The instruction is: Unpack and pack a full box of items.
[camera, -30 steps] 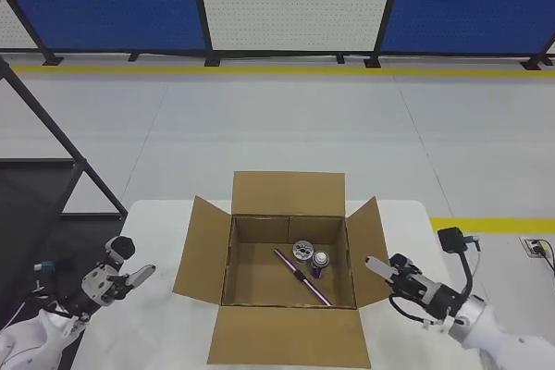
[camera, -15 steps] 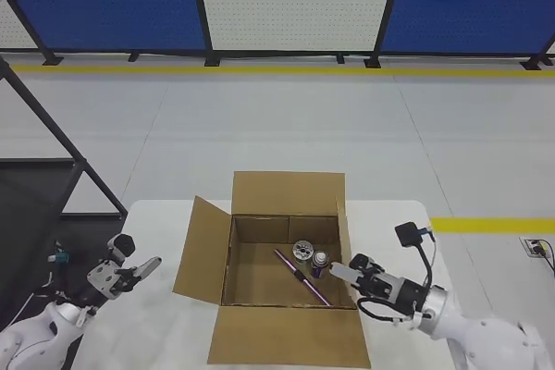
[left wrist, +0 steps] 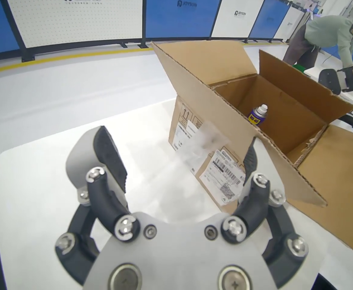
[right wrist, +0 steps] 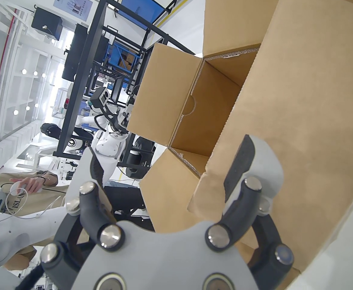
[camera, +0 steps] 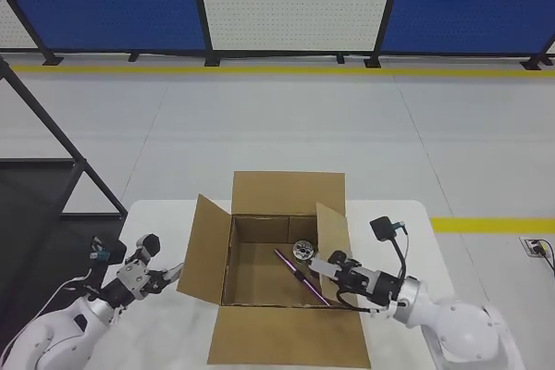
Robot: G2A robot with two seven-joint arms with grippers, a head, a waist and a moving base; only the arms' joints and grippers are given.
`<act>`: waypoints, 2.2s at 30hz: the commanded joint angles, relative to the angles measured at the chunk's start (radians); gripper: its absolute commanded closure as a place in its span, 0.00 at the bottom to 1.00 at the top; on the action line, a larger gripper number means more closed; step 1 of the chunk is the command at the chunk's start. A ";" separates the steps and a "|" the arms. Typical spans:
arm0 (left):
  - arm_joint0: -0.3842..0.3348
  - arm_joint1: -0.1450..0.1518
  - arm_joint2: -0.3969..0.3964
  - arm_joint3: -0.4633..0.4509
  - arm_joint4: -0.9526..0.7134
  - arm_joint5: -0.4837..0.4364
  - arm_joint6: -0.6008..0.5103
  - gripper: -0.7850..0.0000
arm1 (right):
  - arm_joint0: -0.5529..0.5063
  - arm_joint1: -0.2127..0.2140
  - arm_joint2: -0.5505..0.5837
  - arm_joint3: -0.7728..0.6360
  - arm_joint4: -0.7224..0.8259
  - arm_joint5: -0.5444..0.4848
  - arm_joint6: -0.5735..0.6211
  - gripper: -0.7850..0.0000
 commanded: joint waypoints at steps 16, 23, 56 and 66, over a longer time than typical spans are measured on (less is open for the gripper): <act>-0.091 -0.013 0.134 -0.065 0.070 0.029 -0.075 0.00 | 0.001 0.002 -0.008 0.034 0.055 -0.011 -0.020 0.00; -0.144 -0.023 0.212 -0.070 0.097 0.057 -0.117 0.00 | 0.077 -0.003 -0.055 0.176 0.113 0.014 -0.072 0.00; -0.304 -0.076 0.472 -0.025 0.352 0.183 -0.213 0.00 | 0.170 -0.003 -0.172 0.288 0.042 0.082 -0.102 0.00; -0.301 -0.085 0.496 -0.011 0.378 0.192 -0.214 0.00 | 0.176 0.003 -0.194 0.291 0.021 0.099 -0.084 0.00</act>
